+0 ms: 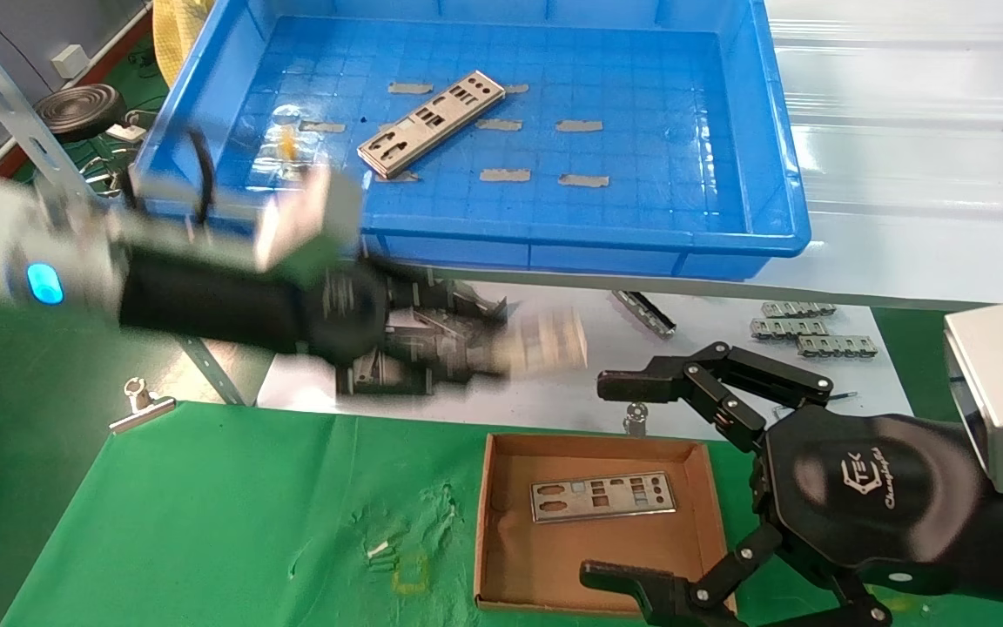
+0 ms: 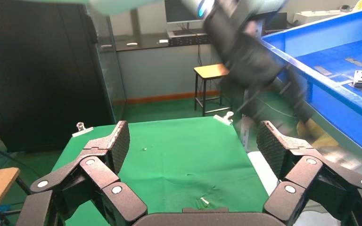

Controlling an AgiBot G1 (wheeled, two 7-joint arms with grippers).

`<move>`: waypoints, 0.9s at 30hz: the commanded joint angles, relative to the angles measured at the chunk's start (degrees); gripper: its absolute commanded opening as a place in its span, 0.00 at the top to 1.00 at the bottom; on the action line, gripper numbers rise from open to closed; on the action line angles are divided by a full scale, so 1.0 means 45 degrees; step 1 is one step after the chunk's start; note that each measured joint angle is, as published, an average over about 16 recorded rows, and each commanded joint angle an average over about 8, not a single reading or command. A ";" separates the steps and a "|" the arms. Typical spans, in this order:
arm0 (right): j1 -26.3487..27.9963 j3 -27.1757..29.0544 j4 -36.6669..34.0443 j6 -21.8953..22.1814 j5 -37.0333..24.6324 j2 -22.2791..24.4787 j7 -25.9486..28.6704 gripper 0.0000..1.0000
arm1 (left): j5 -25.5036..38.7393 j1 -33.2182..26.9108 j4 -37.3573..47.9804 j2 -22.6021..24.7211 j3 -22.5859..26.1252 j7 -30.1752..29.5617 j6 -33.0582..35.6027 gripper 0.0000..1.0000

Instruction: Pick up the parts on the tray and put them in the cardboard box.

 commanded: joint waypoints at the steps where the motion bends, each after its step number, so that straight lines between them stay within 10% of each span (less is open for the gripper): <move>1: 0.0000 -0.0001 0.0000 0.0000 0.0001 0.0000 0.0000 0.00 | -0.0594 0.0830 -0.1168 -0.0376 0.0542 -0.0090 -0.0003 1.00; 22: 0.0002 -0.0009 0.0000 0.0004 0.0006 0.0004 -0.0005 0.00 | 0.0421 0.3251 0.0467 0.3216 0.2206 0.3415 -0.4204 1.00; 27: 0.0003 -0.0011 0.0000 0.0005 0.0008 0.0004 -0.0006 0.00 | 0.0270 0.3506 0.0019 0.3253 0.2765 0.3337 -0.4804 0.46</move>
